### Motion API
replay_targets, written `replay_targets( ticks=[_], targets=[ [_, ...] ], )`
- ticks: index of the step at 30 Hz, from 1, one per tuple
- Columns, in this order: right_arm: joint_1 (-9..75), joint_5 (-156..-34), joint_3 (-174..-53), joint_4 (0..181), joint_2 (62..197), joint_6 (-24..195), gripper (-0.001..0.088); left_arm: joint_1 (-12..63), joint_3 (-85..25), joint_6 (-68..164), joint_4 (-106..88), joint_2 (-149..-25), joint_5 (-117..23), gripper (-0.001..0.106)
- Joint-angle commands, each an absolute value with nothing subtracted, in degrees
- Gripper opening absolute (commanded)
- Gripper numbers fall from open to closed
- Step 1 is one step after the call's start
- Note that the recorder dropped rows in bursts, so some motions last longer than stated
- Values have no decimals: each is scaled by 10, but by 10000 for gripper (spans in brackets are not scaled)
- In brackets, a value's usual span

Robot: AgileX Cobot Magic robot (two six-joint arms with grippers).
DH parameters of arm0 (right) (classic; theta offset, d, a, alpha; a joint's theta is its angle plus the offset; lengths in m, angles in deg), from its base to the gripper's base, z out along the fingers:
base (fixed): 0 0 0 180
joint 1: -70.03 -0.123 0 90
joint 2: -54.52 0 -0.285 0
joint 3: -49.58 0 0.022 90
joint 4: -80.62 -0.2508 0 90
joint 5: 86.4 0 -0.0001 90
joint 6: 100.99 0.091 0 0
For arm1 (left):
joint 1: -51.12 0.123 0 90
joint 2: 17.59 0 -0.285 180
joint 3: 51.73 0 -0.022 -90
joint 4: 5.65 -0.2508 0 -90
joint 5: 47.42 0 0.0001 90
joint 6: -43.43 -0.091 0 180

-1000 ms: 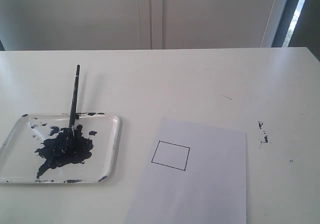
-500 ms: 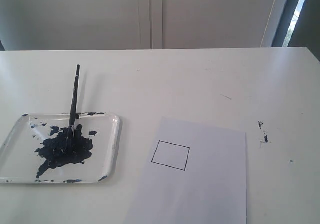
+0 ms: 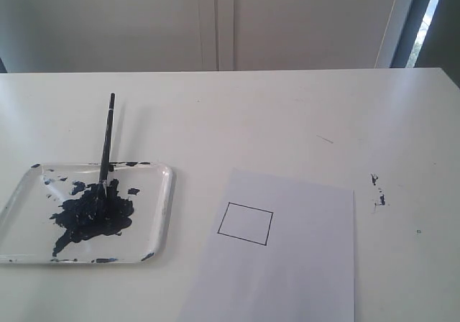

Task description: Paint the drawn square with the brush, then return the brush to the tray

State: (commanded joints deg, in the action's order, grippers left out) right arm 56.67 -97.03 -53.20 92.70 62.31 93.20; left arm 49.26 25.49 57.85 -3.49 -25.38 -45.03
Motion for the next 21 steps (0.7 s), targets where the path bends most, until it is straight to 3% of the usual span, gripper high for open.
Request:
replay_targets(
  ticks=[7, 21],
  targets=[
    [567, -957, -532, 927, 623, 932, 0, 493, 255, 585, -35, -254, -458, 0],
    [567, -785, -532, 892, 623, 948, 0, 493, 255, 600, -35, -254, -385, 0]
  ],
)
